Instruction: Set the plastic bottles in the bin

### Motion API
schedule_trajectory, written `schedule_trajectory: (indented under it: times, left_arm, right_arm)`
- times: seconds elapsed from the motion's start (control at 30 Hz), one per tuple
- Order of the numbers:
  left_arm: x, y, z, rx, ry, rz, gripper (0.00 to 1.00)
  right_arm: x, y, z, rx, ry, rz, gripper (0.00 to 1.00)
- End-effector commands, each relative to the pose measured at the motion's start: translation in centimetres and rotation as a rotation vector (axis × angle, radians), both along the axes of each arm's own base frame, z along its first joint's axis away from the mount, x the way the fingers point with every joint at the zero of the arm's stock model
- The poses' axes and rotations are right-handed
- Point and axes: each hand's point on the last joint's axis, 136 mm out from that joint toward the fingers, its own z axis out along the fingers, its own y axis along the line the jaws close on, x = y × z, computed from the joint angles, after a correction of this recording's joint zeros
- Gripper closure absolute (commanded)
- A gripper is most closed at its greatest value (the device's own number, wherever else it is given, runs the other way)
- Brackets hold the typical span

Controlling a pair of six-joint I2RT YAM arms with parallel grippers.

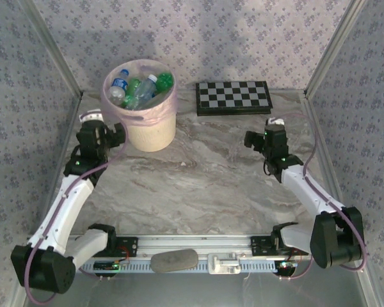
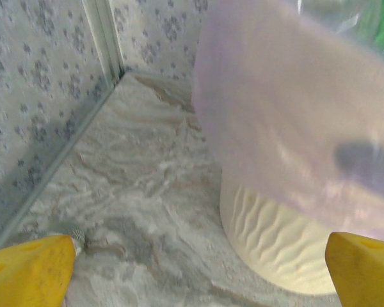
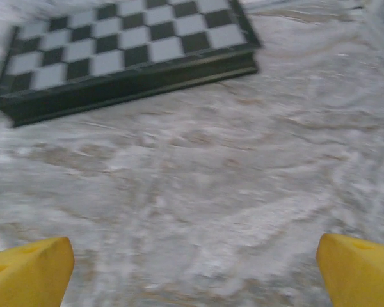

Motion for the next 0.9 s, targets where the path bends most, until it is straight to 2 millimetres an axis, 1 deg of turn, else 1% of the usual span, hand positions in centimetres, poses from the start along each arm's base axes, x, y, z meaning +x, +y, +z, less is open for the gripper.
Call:
schedule_trajectory:
  times: [0.0,0.07,0.17,0.27,0.4,0.43,0.53,0.6,0.7,0.77,0.87]
  left_arm:
    - [-0.6,-0.5,-0.4,-0.081,-0.046,-0.01,0.0]
    - [-1.4,-0.1,-2.3,-0.079,-0.016,0.012,0.0]
    - [-1.5,1.1,-4.9,-0.047,0.005,0.074,0.0]
    - [-0.6,1.7,-6.9,-0.001,0.04,0.111,0.0]
    - [1.3,0.8,-9.3,0.094,0.098,0.039,0.0]
    - [1.7,0.8,-9.7,0.116,0.098,0.038,0.0]
    - [2.7,1.5,-10.6,0.191,0.08,0.059,0.0]
    - [3.5,1.8,-11.1,0.238,0.074,0.064,0.0]
    - [4.6,1.9,-12.0,0.271,0.077,0.053,0.0]
    - [5.2,2.0,-12.7,0.271,0.074,0.049,0.0]
    - [5.8,2.2,-13.8,0.304,0.054,0.044,0.0]
  right_arm:
    - [0.2,-3.4,-0.4,-0.13,-0.051,-0.095,0.01]
    - [0.5,-4.0,-1.5,-0.155,-0.054,-0.096,0.01]
    - [1.4,-4.1,-3.3,-0.202,-0.053,-0.059,0.01]
    - [2.5,-4.1,-5.2,-0.258,0.008,-0.022,0.01]
    - [3.6,-3.8,-7.0,-0.299,0.007,0.035,0.01]
    - [3.8,-3.7,-7.0,-0.328,-0.001,0.054,0.01]
    - [3.9,-3.6,-7.4,-0.323,-0.012,0.062,0.01]
    - [3.6,-4.5,-7.7,-0.265,-0.018,0.037,0.01]
    - [3.0,-5.7,-7.5,-0.172,-0.072,0.037,0.01]
    - [2.6,-5.7,-7.5,-0.15,-0.109,0.048,0.01]
    - [2.3,-5.3,-8.1,-0.148,-0.139,0.074,0.01]
